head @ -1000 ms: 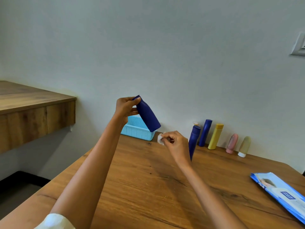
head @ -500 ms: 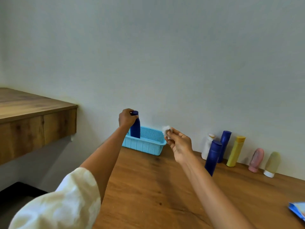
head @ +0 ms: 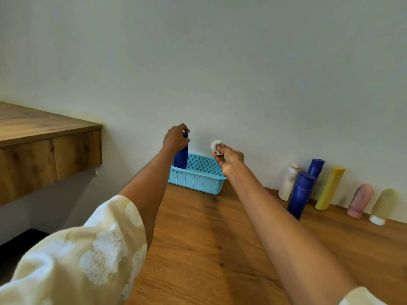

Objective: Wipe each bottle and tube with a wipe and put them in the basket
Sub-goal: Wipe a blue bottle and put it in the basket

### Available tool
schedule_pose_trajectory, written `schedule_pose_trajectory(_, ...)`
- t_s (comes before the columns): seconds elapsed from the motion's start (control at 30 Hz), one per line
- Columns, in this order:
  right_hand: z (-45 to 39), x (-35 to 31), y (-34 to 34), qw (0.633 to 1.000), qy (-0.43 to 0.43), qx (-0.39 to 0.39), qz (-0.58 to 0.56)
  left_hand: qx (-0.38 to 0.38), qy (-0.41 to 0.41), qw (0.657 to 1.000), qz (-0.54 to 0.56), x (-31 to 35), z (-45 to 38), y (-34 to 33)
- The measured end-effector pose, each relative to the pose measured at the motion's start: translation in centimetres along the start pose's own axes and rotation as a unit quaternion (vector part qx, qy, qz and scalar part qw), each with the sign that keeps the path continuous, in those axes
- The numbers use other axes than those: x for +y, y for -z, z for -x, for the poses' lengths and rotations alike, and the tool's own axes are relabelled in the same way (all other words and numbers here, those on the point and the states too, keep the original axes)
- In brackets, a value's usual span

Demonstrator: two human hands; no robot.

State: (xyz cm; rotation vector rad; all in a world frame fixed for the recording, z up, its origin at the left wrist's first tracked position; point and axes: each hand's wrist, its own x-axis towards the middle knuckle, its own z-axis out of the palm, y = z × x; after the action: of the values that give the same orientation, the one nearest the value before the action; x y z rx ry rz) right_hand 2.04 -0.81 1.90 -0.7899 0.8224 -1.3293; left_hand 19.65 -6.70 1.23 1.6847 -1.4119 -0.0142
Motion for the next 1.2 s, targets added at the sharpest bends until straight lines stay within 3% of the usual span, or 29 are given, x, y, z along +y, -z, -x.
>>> schedule_pose_trajectory(0.2,0.7,-0.9,0.3,1.000,0.005,0.000,0.006,0.027,0.019,0.999,0.011,1.0,0.9,0.7)
schedule_pose_trajectory(0.3,2.0,-2.1,0.4,1.000,0.013,-0.018,0.001,0.096,0.023,0.995,0.027,2.1,2.2,1.8)
schedule_pose_trajectory(0.4,3.8,-4.2,0.9,0.999,0.039,-0.035,-0.005,0.175,-0.028,0.980,0.087,4.7,5.4,1.5)
schedule_pose_trajectory(0.47,5.1,-6.1,1.8,0.997,0.068,-0.035,-0.008,0.178,-0.071,0.972,0.135,7.3,8.5,0.6)
schedule_pose_trajectory(0.6,7.4,-9.4,4.9,0.993,0.111,-0.027,-0.014,0.056,-0.102,0.968,0.223,12.1,15.0,-2.8)
schedule_pose_trajectory(0.77,8.9,-11.7,10.2,0.990,0.136,0.023,-0.014,-0.131,-0.061,0.935,0.323,16.9,19.4,-6.2)
schedule_pose_trajectory(0.9,9.3,-12.0,13.3,0.989,0.130,0.067,-0.039,-0.176,-0.038,0.935,0.304,19.2,19.3,-6.7)
schedule_pose_trajectory(1.03,9.1,-12.3,15.2,0.986,0.127,0.075,-0.075,-0.251,-0.085,0.918,0.295,19.8,18.9,-7.0)
schedule_pose_trajectory(1.2,9.0,-12.8,16.6,0.981,0.131,0.078,-0.116,-0.246,-0.113,0.916,0.296,19.5,18.3,-6.9)
